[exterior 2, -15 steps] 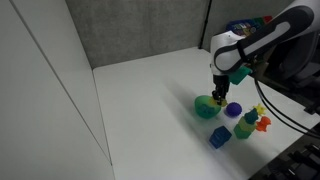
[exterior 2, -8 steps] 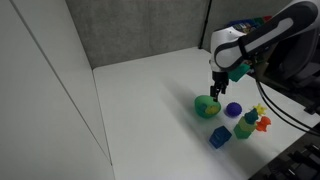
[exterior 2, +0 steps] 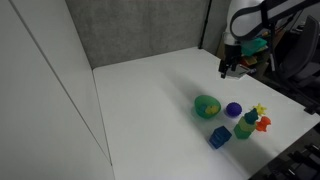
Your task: Put the yellow toy animal in the bowl
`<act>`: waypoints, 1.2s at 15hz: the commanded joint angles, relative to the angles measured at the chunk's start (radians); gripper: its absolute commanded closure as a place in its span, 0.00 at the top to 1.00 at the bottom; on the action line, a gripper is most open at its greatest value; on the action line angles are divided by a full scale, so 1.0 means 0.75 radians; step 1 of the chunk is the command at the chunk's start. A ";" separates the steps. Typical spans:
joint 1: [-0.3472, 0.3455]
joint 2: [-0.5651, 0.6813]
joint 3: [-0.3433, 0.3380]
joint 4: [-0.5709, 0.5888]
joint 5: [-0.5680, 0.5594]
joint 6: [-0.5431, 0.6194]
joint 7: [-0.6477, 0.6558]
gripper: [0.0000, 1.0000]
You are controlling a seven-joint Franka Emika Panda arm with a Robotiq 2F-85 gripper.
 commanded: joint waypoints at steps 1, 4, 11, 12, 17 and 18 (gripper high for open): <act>-0.033 -0.155 -0.012 -0.059 0.014 -0.084 0.006 1.00; -0.057 -0.274 -0.023 -0.135 0.011 -0.121 -0.011 1.00; -0.090 -0.540 -0.041 -0.337 0.018 -0.170 -0.049 1.00; -0.088 -0.579 -0.042 -0.356 0.020 -0.185 -0.051 1.00; -0.071 -0.788 -0.035 -0.436 0.046 -0.269 -0.063 1.00; -0.067 -0.831 -0.035 -0.441 0.066 -0.295 -0.062 1.00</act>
